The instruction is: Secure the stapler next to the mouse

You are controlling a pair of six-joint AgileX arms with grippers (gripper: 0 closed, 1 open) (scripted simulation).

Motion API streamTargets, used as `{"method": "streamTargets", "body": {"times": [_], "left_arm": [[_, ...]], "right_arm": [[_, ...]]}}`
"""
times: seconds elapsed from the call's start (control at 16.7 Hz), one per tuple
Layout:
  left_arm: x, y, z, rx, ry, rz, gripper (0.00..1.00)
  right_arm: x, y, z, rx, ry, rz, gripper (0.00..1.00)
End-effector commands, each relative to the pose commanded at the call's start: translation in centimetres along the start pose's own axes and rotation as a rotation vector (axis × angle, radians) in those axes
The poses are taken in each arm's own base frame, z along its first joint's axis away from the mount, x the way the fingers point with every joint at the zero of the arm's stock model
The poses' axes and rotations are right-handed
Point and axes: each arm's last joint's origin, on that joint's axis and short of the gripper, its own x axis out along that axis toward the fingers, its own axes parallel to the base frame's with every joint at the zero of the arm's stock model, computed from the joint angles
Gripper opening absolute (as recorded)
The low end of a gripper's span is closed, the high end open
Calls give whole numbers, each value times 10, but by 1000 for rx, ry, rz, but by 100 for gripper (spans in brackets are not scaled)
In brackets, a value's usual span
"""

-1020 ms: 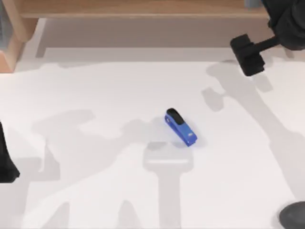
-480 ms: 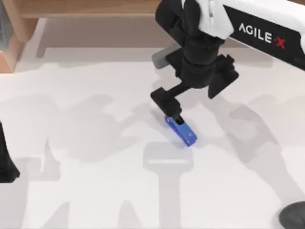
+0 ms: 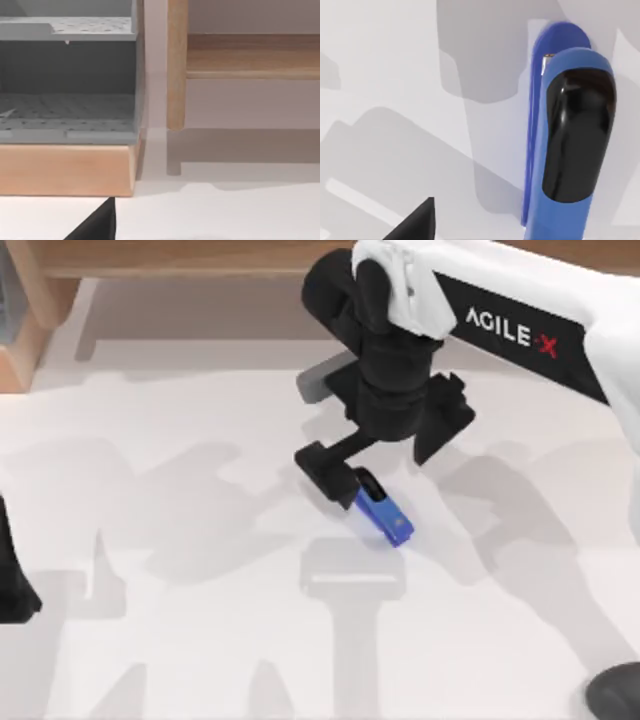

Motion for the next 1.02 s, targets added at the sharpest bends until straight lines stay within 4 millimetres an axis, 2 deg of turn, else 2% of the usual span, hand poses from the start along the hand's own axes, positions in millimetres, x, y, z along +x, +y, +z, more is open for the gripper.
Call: {"method": "streamTargets", "body": {"times": [0.18,0.54,0.72,1.02], "left_arm": [[0,0,0,0,0,0,100],[0,0,0,0,0,0,100],[0,0,0,0,0,0,100],[0,0,0,0,0,0,100]], "right_arm": [[6,-1,0,0,5,0,100],[49,0,0,0,-1,0,100],[50,0,0,0,0,0,100],[50,0,0,0,0,0,62]]}}
